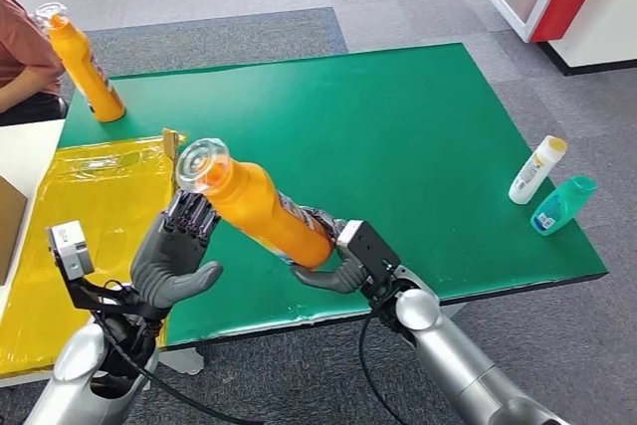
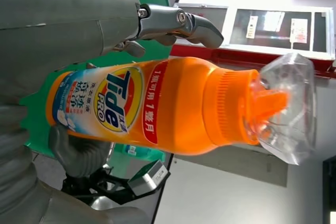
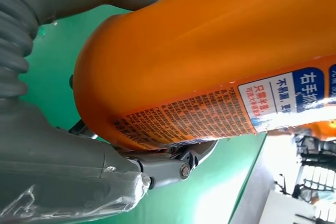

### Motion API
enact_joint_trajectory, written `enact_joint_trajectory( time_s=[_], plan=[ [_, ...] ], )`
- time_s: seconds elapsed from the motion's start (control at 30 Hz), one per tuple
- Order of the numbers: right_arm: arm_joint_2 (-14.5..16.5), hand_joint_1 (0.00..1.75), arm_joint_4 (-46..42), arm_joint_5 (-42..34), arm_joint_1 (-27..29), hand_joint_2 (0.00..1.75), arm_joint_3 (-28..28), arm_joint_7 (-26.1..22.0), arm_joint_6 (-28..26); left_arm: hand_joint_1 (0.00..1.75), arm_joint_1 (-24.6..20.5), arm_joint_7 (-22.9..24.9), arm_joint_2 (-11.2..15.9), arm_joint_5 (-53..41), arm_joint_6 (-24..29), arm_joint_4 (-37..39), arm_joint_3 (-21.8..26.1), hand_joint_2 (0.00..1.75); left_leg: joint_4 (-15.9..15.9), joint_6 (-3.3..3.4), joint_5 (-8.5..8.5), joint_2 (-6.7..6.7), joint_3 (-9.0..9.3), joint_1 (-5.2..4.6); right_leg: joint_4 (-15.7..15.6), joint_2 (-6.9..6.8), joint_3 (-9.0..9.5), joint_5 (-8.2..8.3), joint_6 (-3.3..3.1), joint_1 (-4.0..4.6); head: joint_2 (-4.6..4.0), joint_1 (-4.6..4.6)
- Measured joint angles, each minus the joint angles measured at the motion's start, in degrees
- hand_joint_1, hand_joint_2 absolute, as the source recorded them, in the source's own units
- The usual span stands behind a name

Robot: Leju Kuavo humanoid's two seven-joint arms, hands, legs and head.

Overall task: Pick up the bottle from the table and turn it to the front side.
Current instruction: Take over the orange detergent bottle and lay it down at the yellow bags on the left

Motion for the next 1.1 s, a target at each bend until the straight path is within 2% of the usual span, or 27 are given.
enact_joint_trajectory(
  time_s=[0.17,0.4,0.57,1.1],
  plan=[
    [-0.1,1.75,-2.4,-0.3,0.4,1.75,0.6,-0.2,-0.5,0.00,0.4,-0.7,0.3,-1.8,1.3,-0.5,0.0,1.75,0.0,0.00,0.00,0.00,0.00,0.00,0.0,0.00,-0.01,0.00,0.00,0.00,0.00,0.00],
    [-0.2,1.75,-5.6,-0.2,0.6,1.75,2.3,-0.5,0.4,0.00,-1.1,0.3,0.6,-6.9,7.5,0.1,0.4,1.75,0.0,-0.01,0.01,0.00,-0.01,0.00,0.0,0.00,-0.02,0.00,0.00,0.00,0.00,-0.01],
    [-0.2,1.75,-7.0,-0.1,0.2,1.75,4.4,-0.5,0.7,0.00,-2.8,0.5,0.6,-7.1,7.9,1.4,0.7,1.75,0.0,-0.05,0.04,0.00,0.00,0.00,0.0,0.00,-0.02,0.02,-0.02,0.00,0.00,0.00],
    [-0.2,1.75,-7.1,-0.6,-0.6,1.75,6.7,-0.6,0.5,0.00,-4.1,0.5,-0.8,-5.4,7.4,1.3,-1.0,1.75,0.0,-0.05,0.03,0.00,-0.01,0.00,0.0,0.00,-0.03,0.02,-0.02,0.00,0.00,0.00]
  ],
)
